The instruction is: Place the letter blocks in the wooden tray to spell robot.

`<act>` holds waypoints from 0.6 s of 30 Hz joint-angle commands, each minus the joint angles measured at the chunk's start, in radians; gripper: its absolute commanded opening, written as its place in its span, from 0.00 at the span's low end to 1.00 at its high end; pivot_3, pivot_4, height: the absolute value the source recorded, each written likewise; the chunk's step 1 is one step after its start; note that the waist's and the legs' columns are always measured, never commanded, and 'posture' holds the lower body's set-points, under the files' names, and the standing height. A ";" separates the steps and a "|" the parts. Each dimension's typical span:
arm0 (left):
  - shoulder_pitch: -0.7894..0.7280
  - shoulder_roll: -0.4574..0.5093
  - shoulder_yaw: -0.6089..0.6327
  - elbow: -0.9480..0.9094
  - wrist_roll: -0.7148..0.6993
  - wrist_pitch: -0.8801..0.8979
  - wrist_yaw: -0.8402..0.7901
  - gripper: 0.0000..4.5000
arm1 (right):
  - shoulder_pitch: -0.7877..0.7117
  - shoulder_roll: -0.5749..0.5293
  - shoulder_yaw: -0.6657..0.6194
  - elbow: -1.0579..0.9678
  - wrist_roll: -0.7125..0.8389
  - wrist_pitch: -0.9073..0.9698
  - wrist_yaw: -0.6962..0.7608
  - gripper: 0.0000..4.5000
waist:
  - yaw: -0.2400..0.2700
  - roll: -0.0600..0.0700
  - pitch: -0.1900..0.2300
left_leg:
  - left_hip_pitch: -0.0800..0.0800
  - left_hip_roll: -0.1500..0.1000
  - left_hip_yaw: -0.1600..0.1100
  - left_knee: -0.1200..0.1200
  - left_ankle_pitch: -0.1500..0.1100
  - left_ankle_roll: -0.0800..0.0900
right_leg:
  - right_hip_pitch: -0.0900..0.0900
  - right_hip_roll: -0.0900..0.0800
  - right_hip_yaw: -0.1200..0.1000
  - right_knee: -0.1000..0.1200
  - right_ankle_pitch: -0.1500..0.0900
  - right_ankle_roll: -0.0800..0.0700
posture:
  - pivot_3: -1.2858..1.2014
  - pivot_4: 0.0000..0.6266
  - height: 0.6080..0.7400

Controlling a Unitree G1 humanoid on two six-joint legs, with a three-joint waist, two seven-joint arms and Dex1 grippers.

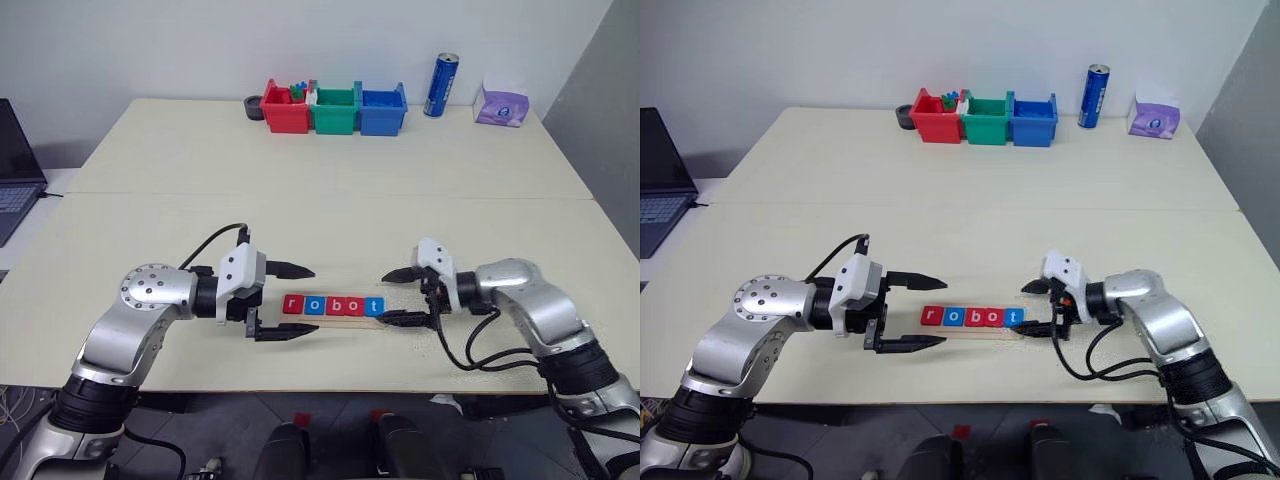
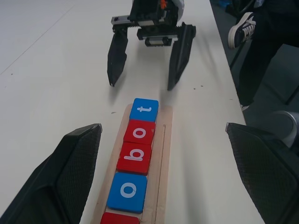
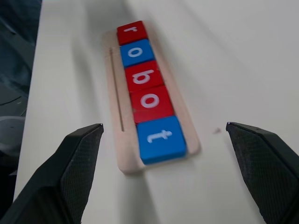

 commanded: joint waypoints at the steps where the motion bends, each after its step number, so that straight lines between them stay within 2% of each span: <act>1: 0.003 -0.004 0.004 -0.017 -0.004 -0.015 0.001 1.00 | 0.028 -0.028 -0.032 -0.001 0.004 -0.060 0.011 0.87 | 0.000 0.000 0.000 | 0.000 0.000 0.000 0.000 0.000 0.000 | 0.000 0.000 0.000 0.000 0.000 0.000 | 0.52 0.24 1.00; 4: -0.002 -0.010 -0.003 -0.014 -0.002 -0.015 0.003 1.00 | 0.051 -0.027 -0.014 0.015 -0.009 -0.097 0.004 0.65 | 0.000 0.000 0.000 | 0.000 0.000 0.000 0.000 0.000 0.000 | 0.000 0.000 0.000 0.000 0.000 0.000 | 0.52 0.24 1.00; 9: -0.002 -0.012 -0.005 -0.018 -0.004 -0.012 0.003 1.00 | 0.056 -0.011 0.007 0.049 -0.038 -0.152 -0.009 0.22 | -0.002 0.000 0.000 | 0.000 0.000 0.001 0.000 0.000 0.000 | 0.000 0.000 0.000 0.000 0.000 0.000 | 0.52 0.24 1.00; 12: -0.002 -0.009 -0.001 -0.018 -0.004 -0.010 0.005 1.00 | 0.055 -0.007 0.013 0.051 -0.042 -0.159 -0.008 0.00 | -0.001 0.000 0.000 | 0.000 0.000 0.000 0.000 0.000 0.000 | 0.000 0.000 0.000 0.000 0.000 0.000 | 0.52 0.24 1.00; 18: 0.006 -0.006 0.005 -0.027 -0.006 -0.008 0.013 1.00 | 0.059 0.002 0.043 0.034 -0.059 -0.169 -0.010 0.00 | -0.001 0.000 0.000 | 0.000 0.000 0.000 0.000 0.000 0.000 | 0.000 0.000 0.000 0.000 0.000 0.000 | 0.52 0.24 1.00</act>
